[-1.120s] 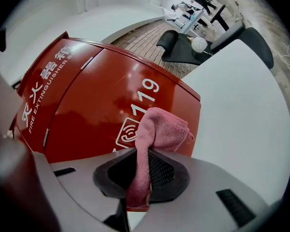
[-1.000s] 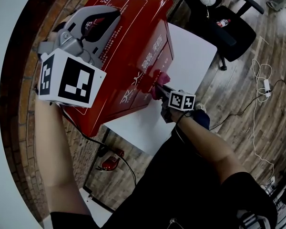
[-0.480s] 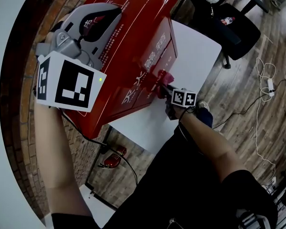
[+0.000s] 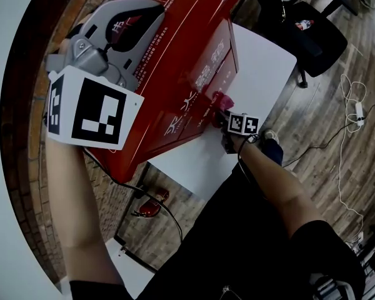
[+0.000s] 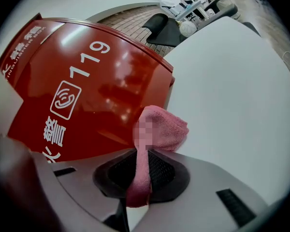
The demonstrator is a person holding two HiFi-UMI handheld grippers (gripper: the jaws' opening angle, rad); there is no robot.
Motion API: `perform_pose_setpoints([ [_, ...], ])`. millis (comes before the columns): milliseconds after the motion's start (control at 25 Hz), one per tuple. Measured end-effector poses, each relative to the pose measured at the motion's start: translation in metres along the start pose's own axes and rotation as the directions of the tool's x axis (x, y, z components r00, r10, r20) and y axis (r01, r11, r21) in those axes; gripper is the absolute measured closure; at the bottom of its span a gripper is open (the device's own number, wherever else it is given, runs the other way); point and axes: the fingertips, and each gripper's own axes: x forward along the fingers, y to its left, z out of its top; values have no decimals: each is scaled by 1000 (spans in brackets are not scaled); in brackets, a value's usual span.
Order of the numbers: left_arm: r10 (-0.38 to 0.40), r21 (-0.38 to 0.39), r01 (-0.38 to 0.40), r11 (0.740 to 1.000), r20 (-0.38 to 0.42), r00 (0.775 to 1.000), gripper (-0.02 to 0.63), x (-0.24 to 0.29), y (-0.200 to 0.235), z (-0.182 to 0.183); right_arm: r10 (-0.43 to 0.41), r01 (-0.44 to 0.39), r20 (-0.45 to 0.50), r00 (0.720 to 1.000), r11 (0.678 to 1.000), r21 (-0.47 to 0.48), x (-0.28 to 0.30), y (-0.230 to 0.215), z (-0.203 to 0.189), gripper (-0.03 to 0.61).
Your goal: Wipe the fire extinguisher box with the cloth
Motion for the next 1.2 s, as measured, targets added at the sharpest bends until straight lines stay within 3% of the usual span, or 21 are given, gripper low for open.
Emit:
perform_pose_setpoints([
  [1200,2,0,-2,1000,4,1000,597,0,0,0,36,-35,-43,998,999,31,4,16,-52,514],
])
